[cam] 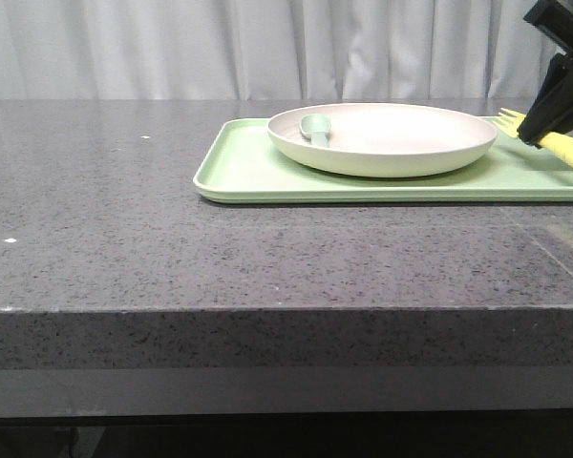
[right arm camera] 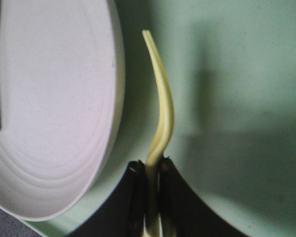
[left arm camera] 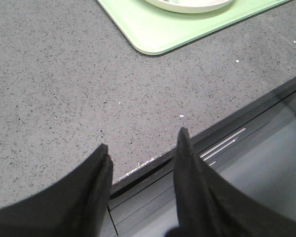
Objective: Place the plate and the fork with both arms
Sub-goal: 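Lay the fork on the tray beside the plate and release it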
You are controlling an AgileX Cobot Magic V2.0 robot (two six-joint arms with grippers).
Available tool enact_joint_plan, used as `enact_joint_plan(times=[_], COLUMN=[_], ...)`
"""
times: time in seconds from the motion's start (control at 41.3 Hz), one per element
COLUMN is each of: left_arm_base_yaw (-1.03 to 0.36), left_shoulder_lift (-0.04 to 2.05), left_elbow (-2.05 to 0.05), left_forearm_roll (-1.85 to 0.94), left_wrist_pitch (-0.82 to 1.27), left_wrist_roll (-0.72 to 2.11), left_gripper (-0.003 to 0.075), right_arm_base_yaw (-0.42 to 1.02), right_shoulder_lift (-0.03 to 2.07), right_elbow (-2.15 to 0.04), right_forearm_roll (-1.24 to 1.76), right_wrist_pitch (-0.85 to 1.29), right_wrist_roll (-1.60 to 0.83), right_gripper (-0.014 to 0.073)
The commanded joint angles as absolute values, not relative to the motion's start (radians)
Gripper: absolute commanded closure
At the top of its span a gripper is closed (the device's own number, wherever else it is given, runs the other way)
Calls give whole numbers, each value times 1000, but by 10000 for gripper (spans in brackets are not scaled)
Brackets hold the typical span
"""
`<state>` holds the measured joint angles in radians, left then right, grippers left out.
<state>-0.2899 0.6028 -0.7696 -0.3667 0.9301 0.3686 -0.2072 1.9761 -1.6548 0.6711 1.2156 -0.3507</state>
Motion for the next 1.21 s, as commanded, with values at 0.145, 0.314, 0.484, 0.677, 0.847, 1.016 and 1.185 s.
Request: enact_joint_plan(times=[0.145,0.314,0.484,0.677,0.847,1.016,1.185], left_arm_base_yaw=[-288,-288,-288,-288,-288,-288,-288], left_shoulder_lift=[605,605,605,605,605,605,605], left_elbow=[-795,-795,-795,-795,-795,-795,-795], left_forearm_roll=[-390,-390,-390,-390,-390,-390,-390], left_wrist_pitch=[871,871,871,871,871,871,871], left_wrist_roll=[369,369,369,369,369,369,369], left_gripper=[416,416,416,416,416,416,416], right_arm_base_yaw=[-214,-214,-214,-214,-214,-197,-94], right_shoulder_lift=[1935,1935,1935,1921,1838,1693,1515], right_elbow=[-1677,-1677,-1677,-1680,-1680,-1677,-1645], right_forearm_roll=[690,648,631,631,631,585,480], right_wrist_pitch=[1179,1175,1170,1166,1161,1201,1246], right_wrist_roll=[-364,-364,-364,-364,-364,-364,-301], right_gripper=[564,398,323,323,326,326,328])
